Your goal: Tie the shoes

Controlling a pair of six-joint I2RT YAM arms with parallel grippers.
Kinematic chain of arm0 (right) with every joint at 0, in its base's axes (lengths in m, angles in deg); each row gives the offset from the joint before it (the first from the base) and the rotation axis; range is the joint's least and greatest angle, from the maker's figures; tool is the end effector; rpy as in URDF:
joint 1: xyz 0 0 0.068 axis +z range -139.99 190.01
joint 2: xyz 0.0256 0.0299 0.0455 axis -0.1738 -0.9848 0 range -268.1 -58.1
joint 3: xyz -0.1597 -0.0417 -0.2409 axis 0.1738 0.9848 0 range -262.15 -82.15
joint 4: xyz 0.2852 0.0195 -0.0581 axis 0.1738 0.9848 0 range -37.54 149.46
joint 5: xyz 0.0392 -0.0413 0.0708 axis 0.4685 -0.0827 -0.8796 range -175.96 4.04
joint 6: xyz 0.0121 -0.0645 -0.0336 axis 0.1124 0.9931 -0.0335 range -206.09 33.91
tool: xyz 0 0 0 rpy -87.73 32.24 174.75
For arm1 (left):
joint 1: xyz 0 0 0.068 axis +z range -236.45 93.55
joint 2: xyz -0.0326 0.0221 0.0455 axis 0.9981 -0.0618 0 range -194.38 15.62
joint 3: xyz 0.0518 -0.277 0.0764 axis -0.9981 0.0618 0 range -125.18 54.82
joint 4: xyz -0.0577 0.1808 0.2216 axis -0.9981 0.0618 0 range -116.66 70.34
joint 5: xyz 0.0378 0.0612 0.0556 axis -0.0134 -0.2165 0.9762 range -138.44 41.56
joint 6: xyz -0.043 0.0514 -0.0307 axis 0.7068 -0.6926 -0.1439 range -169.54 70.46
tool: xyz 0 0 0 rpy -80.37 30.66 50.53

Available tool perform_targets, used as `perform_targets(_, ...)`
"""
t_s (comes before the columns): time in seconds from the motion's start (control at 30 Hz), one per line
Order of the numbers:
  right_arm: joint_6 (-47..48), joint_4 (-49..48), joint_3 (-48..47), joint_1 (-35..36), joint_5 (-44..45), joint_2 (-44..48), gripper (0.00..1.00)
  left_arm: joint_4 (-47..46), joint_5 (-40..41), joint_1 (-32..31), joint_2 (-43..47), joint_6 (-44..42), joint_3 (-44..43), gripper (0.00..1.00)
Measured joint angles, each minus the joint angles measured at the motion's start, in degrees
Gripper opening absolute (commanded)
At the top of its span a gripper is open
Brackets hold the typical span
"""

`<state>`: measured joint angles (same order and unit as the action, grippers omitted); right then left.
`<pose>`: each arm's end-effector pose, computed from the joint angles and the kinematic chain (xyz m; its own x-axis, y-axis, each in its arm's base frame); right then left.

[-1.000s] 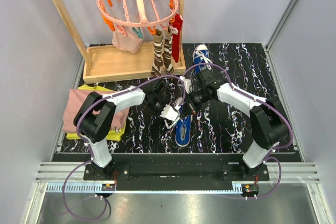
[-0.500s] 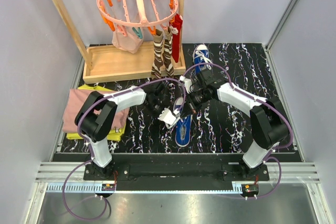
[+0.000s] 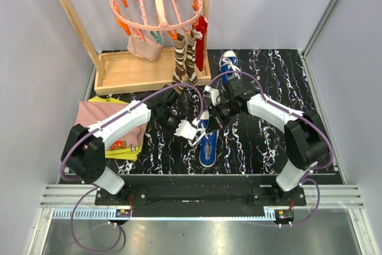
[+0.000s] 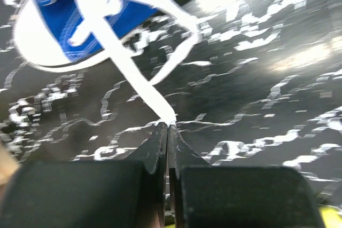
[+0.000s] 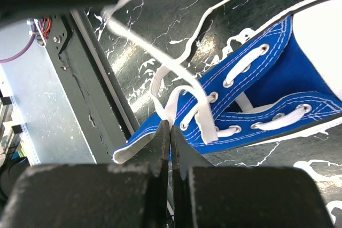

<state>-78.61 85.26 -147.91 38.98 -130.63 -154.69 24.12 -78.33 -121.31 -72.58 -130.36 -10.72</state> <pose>0.3058 0.2188 0.1995 -0.6968 -0.4916 -0.5223 -0.7144 0.4105 0.5667 0.2501 -0.2117 0.2235 0.4786 0.7097 -0.5171 0.8742 -0.4402 0.2050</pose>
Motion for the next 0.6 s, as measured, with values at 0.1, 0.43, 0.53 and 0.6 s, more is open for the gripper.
perform_targets(0.1, -0.4, -0.2, -0.3, 0.0, 0.5, 0.0, 0.0, 3.4, -0.8, -1.7, 1.1, 3.3, 0.0, 0.0)
perform_targets(0.43, -1.1, -0.6, -0.7, -0.1, 1.3, 0.0, 0.0, 8.1, -9.6, -8.2, 2.5, 21.0, -4.0, 0.0)
perform_targets(0.53, -1.2, -0.6, -1.2, -0.1, 1.1, 0.0, 0.0, 3.7, -12.9, -10.7, 0.3, 29.8, -5.7, 0.0)
perform_targets(0.6, -1.2, -0.7, -1.5, -0.1, 1.0, 0.0, 0.0, -1.3, -14.4, -11.9, -1.8, 36.3, -5.9, 0.0)
